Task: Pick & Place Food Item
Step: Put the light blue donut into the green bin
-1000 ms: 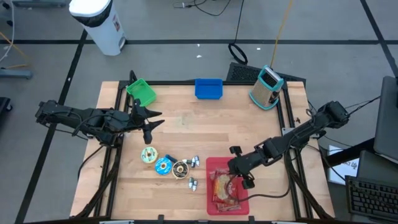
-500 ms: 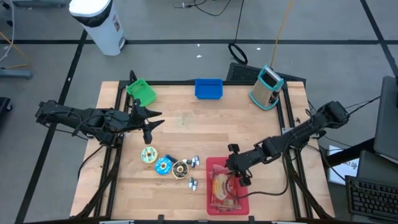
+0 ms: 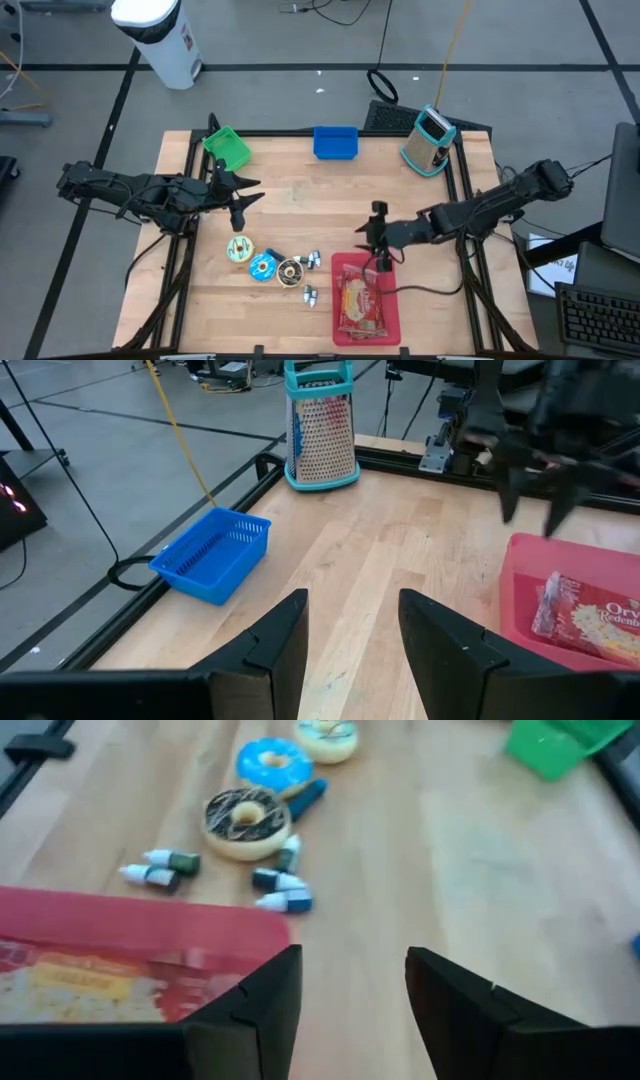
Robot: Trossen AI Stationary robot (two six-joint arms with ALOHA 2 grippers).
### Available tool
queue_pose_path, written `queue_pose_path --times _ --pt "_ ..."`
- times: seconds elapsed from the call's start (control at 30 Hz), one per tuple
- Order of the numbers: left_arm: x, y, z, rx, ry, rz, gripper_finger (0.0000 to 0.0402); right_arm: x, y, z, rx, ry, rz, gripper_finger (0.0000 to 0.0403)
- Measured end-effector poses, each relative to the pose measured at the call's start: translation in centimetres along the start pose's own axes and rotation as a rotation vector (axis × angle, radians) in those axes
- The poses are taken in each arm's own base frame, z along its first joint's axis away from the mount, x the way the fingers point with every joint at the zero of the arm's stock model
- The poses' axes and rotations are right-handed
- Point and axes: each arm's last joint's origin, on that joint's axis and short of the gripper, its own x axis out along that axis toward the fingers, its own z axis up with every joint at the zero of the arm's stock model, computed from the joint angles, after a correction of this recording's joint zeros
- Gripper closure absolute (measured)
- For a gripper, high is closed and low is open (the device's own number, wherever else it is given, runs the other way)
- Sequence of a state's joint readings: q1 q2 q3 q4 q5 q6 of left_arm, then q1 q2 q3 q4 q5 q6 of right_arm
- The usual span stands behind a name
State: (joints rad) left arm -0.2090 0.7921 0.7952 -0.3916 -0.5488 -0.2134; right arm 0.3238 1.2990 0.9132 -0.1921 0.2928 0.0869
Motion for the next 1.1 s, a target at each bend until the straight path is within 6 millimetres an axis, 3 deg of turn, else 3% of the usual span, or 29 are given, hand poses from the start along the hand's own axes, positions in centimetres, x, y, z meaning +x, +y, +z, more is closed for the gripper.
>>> queue_pose_path --times 0.17,0.5,0.73,0.93,1.1 --pt "0.0 0.0 0.0 0.000 0.000 0.000 0.0243 -1.3 -2.1 -0.7 0.018 -0.144 -0.043 0.0250" --pt "0.0 0.0 0.1 -0.003 -0.005 -0.001 0.0243 -1.7 -5.8 -3.4 0.096 -0.477 -0.179 0.0259" --pt "0.0 -0.1 0.3 -0.025 -0.028 -0.008 0.0243 -1.3 -6.6 -4.9 0.106 -0.450 -0.214 0.0259" --pt "0.0 -0.1 0.5 -0.007 -0.046 -0.009 0.0243 -1.3 -6.6 -4.9 0.064 -0.453 -0.226 0.0261" --pt "0.0 -0.3 0.5 -0.168 -0.032 -0.072 0.0243 -1.3 -6.6 -4.9 0.064 -0.453 -0.225 0.0261"
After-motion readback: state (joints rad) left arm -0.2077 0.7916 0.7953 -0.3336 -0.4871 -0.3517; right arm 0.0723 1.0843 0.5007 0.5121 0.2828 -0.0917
